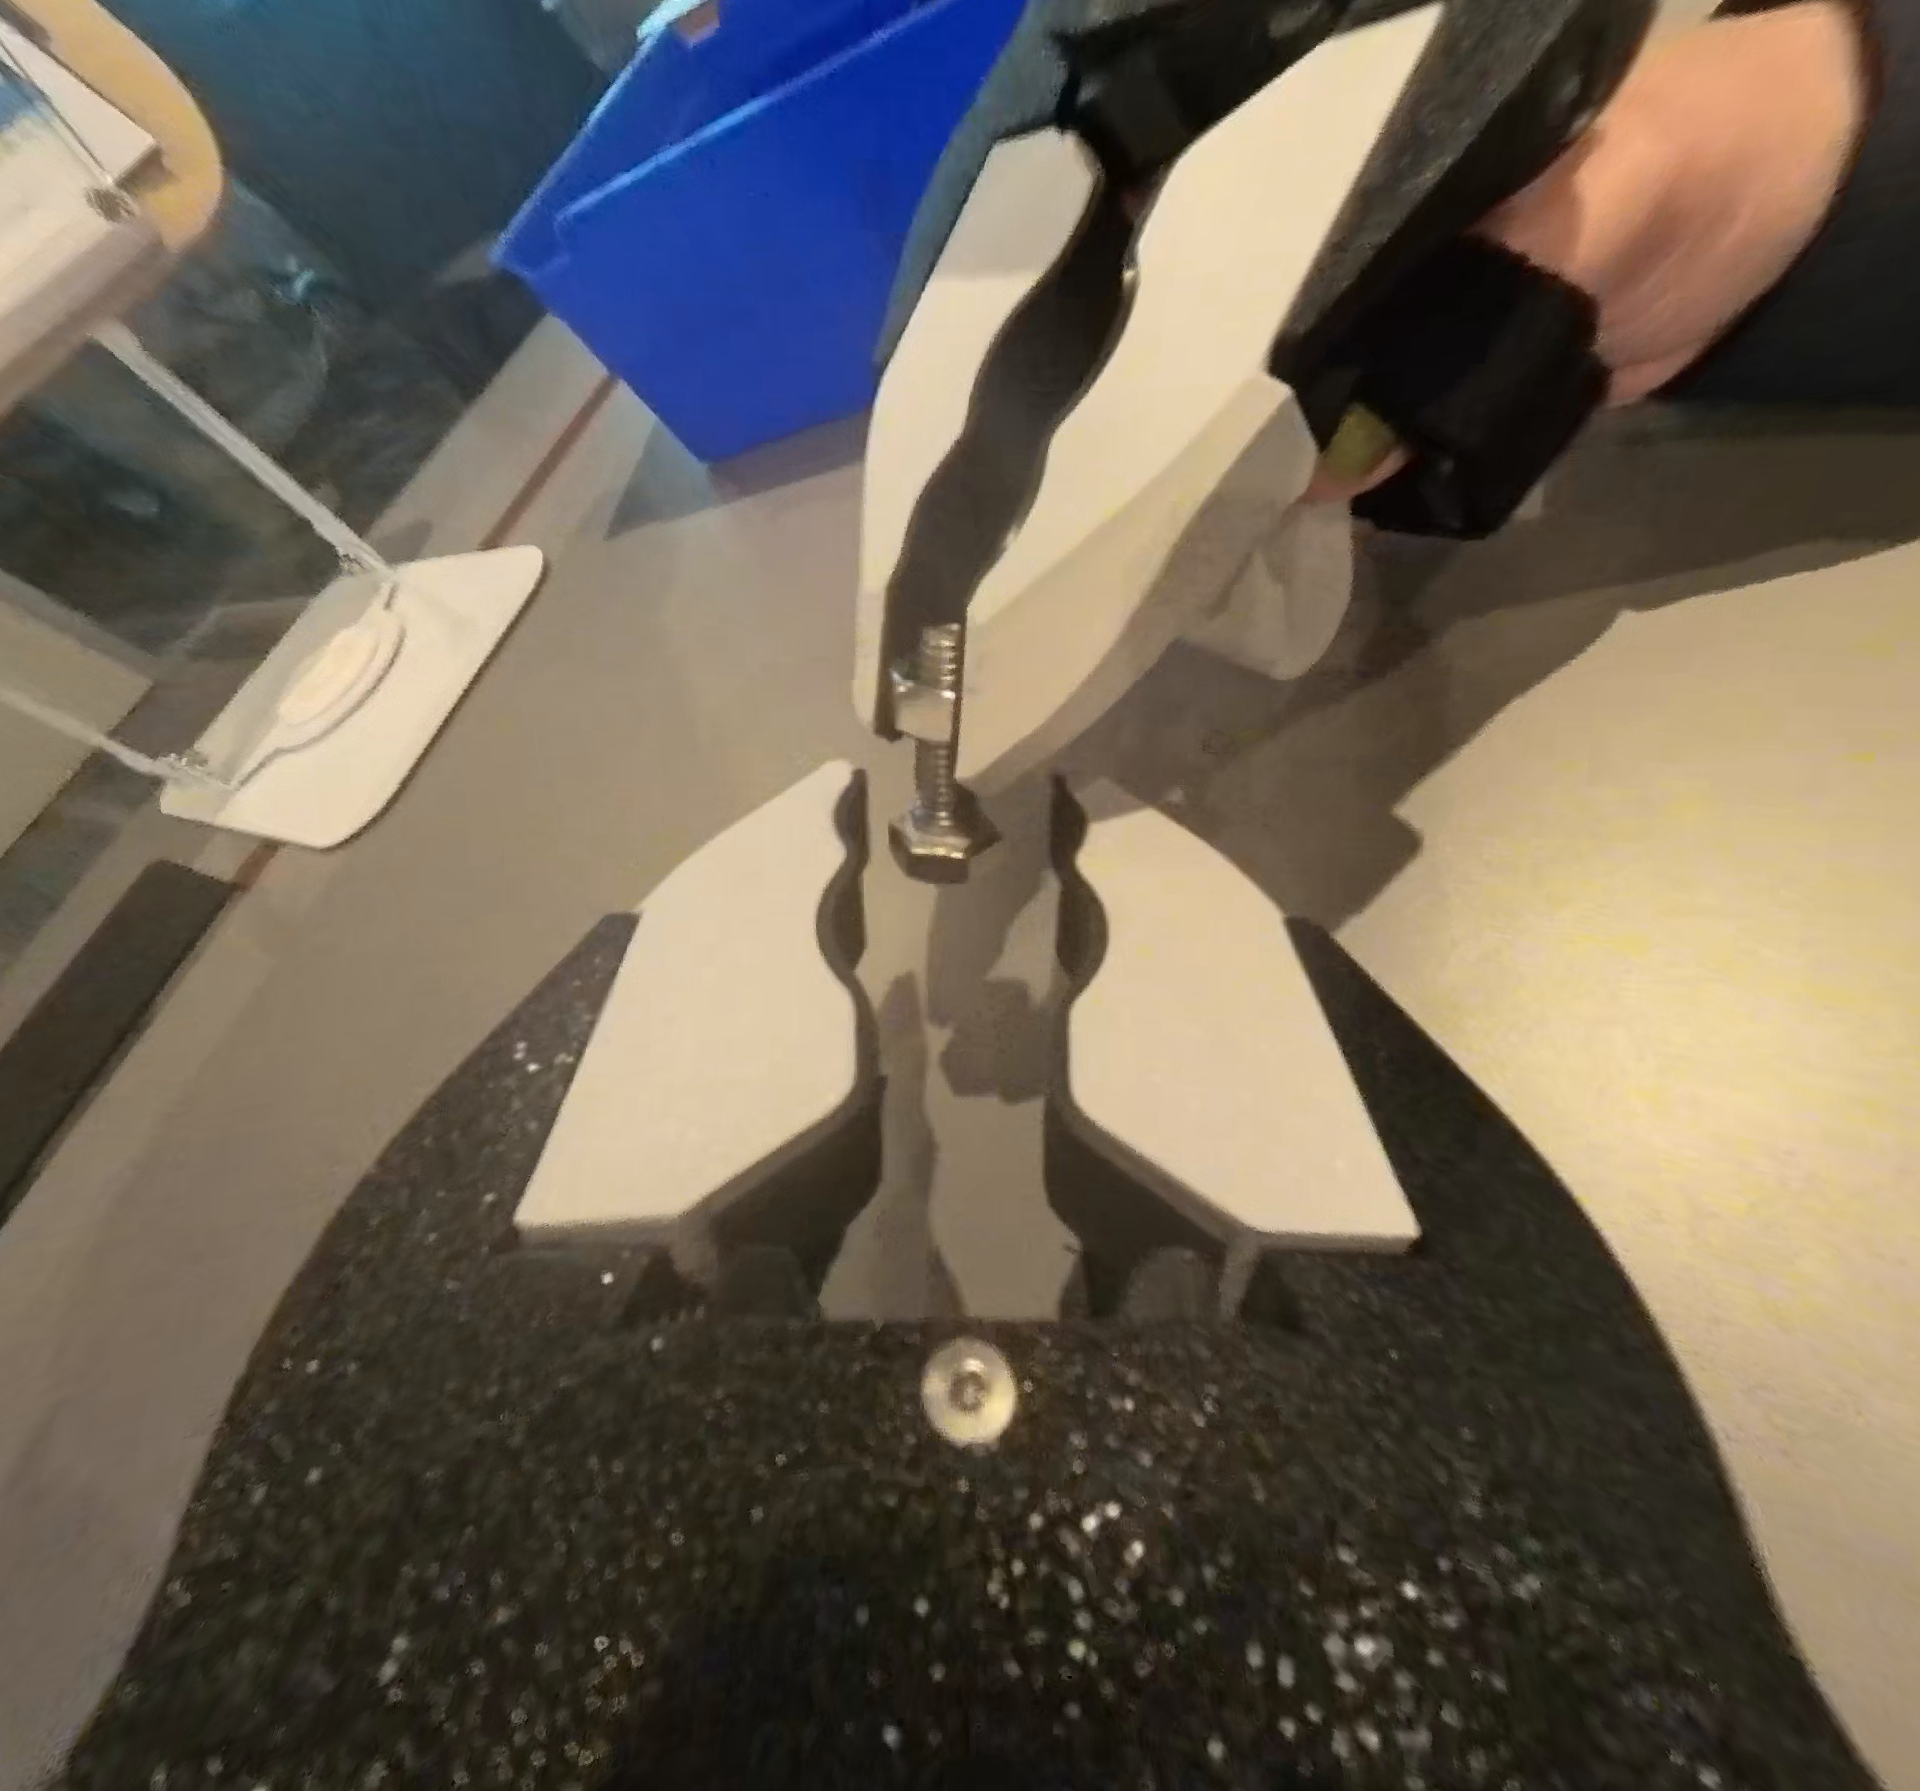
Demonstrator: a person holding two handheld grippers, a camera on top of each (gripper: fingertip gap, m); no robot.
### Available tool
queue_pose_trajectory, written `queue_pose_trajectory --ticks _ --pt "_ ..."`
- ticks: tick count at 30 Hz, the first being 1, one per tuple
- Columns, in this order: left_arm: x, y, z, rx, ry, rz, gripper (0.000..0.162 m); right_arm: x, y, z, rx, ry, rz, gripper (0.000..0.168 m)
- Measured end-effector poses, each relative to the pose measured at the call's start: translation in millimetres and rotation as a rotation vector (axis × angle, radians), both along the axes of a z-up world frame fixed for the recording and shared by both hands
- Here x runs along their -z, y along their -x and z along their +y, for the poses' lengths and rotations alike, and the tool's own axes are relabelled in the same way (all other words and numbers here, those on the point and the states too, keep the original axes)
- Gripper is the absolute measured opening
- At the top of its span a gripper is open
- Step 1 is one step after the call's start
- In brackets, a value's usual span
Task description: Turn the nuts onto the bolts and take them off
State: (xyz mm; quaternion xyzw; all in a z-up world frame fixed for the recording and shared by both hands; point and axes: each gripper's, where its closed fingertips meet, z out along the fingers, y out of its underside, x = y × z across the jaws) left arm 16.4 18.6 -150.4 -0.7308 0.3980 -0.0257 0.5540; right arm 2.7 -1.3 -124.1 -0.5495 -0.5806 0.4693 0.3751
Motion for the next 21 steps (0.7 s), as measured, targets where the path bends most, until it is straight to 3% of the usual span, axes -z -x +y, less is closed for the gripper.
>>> queue_pose_trajectory --ticks 2,6,8,9,10,17,21 --pt "3 4 2 -0.027 -0.009 0.037 0.019 3 2 0 0.008 -0.036 -0.018 0.018" --pt "8 7 4 -0.047 0.002 0.063 0.019 6 3 0 0.017 -0.075 -0.031 0.018" --pt "14 10 6 -0.066 0.017 0.082 0.03 4 2 0 0.021 -0.079 -0.019 0.018" --pt "16 9 6 -0.062 0.024 0.085 0.029 3 2 1 0.021 -0.078 -0.012 0.018" --pt "16 8 6 -0.055 0.017 0.08 0.016 2 2 -1 0.012 -0.07 -0.006 0.018" --pt "3 7 8 -0.058 0.002 -0.059 0.013 -12 3 4 0.045 -0.019 0.094 0.018" --pt "-5 15 12 -0.102 -0.025 -0.16 0.013 -24 4 15 0.152 0.035 0.212 0.038"
